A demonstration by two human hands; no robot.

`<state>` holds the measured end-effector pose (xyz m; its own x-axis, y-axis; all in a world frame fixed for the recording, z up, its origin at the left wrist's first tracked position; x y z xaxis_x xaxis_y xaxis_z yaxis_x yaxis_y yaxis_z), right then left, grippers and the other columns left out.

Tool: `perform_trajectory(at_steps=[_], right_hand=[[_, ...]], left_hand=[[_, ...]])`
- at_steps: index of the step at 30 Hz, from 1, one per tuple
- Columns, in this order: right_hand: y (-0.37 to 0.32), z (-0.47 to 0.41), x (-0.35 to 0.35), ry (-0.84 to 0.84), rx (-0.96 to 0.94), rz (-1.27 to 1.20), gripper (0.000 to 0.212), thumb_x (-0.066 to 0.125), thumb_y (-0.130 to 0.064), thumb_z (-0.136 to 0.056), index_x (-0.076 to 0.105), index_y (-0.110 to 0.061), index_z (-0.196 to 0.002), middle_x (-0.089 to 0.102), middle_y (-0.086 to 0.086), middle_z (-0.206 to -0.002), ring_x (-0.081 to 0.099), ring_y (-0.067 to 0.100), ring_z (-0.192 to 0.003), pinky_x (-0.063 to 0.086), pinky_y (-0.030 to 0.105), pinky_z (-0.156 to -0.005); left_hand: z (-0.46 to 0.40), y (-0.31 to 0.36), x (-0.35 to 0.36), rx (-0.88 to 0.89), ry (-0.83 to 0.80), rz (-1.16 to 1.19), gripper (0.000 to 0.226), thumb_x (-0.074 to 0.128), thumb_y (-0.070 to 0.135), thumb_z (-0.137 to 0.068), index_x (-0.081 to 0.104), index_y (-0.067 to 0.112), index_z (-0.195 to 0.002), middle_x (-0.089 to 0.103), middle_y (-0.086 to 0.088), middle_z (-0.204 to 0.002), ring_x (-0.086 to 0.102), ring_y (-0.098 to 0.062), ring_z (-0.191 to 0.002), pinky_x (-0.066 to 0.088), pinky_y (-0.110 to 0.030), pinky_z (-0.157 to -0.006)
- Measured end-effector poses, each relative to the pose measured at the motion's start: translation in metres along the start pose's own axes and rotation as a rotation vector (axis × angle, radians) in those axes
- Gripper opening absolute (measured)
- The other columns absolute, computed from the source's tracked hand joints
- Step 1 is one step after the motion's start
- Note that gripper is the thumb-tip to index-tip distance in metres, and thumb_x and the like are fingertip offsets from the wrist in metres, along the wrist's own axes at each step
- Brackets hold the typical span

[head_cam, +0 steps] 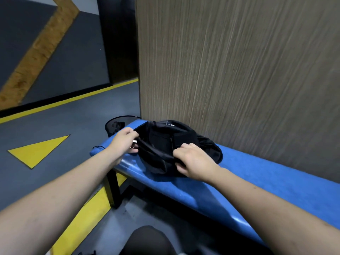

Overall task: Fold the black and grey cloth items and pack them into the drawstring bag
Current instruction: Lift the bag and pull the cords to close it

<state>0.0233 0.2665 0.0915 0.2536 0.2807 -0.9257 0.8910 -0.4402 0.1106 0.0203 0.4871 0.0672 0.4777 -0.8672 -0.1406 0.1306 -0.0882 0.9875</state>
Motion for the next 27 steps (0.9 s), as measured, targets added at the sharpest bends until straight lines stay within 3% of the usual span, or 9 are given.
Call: perform_trajectory(at_steps=[3,7,9,12,14,17,20,25,27], right_hand=[[0.003,0.002,-0.006,-0.073,0.104,-0.102,0.014,0.046,-0.028,-0.084,0.034,-0.021,-0.081,0.054,0.008,-0.066,0.052,0.033,-0.069,0.047,0.040,-0.071],[0.014,0.005,-0.013,-0.123,0.287,-0.214,0.017,0.047,-0.029,-0.091,0.031,-0.025,-0.088,0.050,0.002,-0.062,0.049,0.032,-0.064,0.044,0.040,-0.064],[0.014,0.003,-0.025,-0.100,0.303,-0.218,0.018,0.049,-0.029,-0.092,0.032,-0.024,-0.090,0.050,0.000,-0.062,0.047,0.030,-0.064,0.036,0.036,-0.063],[0.012,0.001,-0.047,-0.063,0.298,-0.212,0.022,0.053,-0.030,-0.091,0.032,-0.023,-0.090,0.050,0.000,-0.062,0.050,0.031,-0.064,0.037,0.038,-0.061],[0.010,0.001,-0.063,-0.023,0.281,-0.194,0.025,0.055,-0.031,-0.090,0.032,-0.022,-0.091,0.046,-0.003,-0.061,0.049,0.030,-0.065,0.038,0.039,-0.061],[0.004,0.003,-0.091,0.085,0.232,-0.168,0.028,0.061,-0.030,-0.088,0.035,-0.019,-0.094,0.049,-0.004,-0.070,0.046,0.026,-0.070,0.026,0.034,-0.063],[-0.002,0.008,-0.107,0.135,0.182,-0.142,0.029,0.064,-0.032,-0.088,0.038,-0.019,-0.095,0.056,0.000,-0.081,0.048,0.024,-0.076,0.021,0.029,-0.066],[-0.002,0.023,-0.096,0.056,0.187,-0.214,0.032,0.063,-0.044,-0.090,0.039,-0.022,-0.094,0.052,-0.009,-0.082,0.044,0.017,-0.072,0.037,0.035,-0.066],[-0.001,0.030,-0.089,0.028,0.189,-0.242,0.031,0.064,-0.044,-0.090,0.042,-0.023,-0.091,0.053,-0.011,-0.083,0.046,0.014,-0.074,0.036,0.033,-0.066]], left_hand=[[0.006,0.012,-0.001,-0.007,0.010,0.023,0.010,0.052,0.014,-0.093,0.051,0.016,-0.083,0.051,-0.005,-0.079,0.055,-0.020,-0.065,0.058,-0.040,-0.070],[0.012,0.032,-0.001,0.044,-0.003,0.060,0.009,0.050,0.013,-0.094,0.049,0.018,-0.086,0.050,0.001,-0.076,0.055,-0.011,-0.052,0.050,-0.032,-0.062],[0.014,0.041,-0.001,0.057,-0.027,0.084,0.009,0.051,0.014,-0.095,0.048,0.019,-0.088,0.050,0.002,-0.079,0.057,-0.016,-0.061,0.050,-0.028,-0.059],[0.015,0.051,-0.005,0.078,-0.028,0.092,0.016,0.053,0.015,-0.095,0.048,0.020,-0.080,0.049,0.000,-0.080,0.056,-0.020,-0.073,0.049,-0.028,-0.060],[0.016,0.059,-0.007,0.096,-0.042,0.113,0.017,0.055,0.016,-0.094,0.049,0.020,-0.079,0.053,-0.003,-0.083,0.058,-0.021,-0.075,0.049,-0.029,-0.065],[0.021,0.069,-0.010,0.125,-0.046,0.096,0.017,0.055,0.017,-0.095,0.053,0.018,-0.078,0.057,-0.004,-0.083,0.062,-0.020,-0.074,0.047,-0.030,-0.068],[0.027,0.074,-0.013,0.133,0.000,-0.032,0.017,0.053,0.017,-0.096,0.052,0.017,-0.079,0.058,-0.001,-0.076,0.063,-0.019,-0.071,0.043,-0.030,-0.066],[0.025,0.065,-0.010,0.076,-0.008,-0.372,0.021,0.060,0.024,-0.085,0.042,0.014,-0.081,0.051,-0.006,-0.080,0.053,-0.024,-0.068,0.036,-0.031,-0.061],[0.023,0.072,-0.011,0.135,0.082,-0.437,0.026,0.062,0.031,-0.079,0.044,0.017,-0.090,0.050,-0.002,-0.093,0.051,-0.023,-0.083,0.043,-0.033,-0.070]])
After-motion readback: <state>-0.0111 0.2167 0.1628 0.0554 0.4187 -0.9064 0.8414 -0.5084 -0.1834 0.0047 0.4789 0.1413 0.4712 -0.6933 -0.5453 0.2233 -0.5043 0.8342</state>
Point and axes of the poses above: each hand's wrist, its own z-axis away from the middle knuckle, its own x-axis out of the palm, y = z × x, the point moved 9 cm from there along -z, towards the middle knuckle
